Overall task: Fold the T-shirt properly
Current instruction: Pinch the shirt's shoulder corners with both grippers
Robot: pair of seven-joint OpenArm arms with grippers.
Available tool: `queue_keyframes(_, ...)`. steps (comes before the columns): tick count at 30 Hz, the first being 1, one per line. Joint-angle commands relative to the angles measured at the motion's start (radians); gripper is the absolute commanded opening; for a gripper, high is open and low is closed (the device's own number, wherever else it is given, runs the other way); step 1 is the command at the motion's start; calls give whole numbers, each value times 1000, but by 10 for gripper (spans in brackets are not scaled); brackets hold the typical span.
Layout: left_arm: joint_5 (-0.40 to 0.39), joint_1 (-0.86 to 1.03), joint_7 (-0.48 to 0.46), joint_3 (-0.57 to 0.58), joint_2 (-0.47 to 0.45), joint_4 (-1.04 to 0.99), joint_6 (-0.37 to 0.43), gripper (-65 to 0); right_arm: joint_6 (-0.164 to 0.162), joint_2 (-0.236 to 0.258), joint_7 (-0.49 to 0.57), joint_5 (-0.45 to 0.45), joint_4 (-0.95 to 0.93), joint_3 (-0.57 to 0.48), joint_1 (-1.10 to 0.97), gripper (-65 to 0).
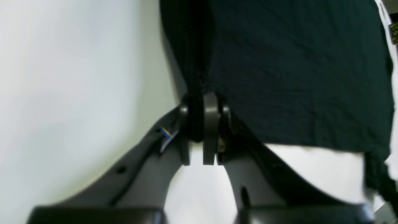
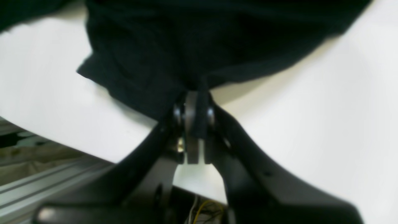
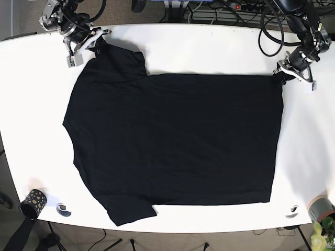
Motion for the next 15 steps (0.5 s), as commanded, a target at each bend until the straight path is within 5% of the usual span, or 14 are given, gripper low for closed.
queue_keyframes(1, -12, 25, -6, -5, -11, 76, -2, -650, -1, 10, 11, 15, 31, 35, -8, -648)
queue_keyframes(15, -15, 235, -6, -7, -3, 333, -25, -650, -1, 5, 8, 24, 36, 56, -114, -648)
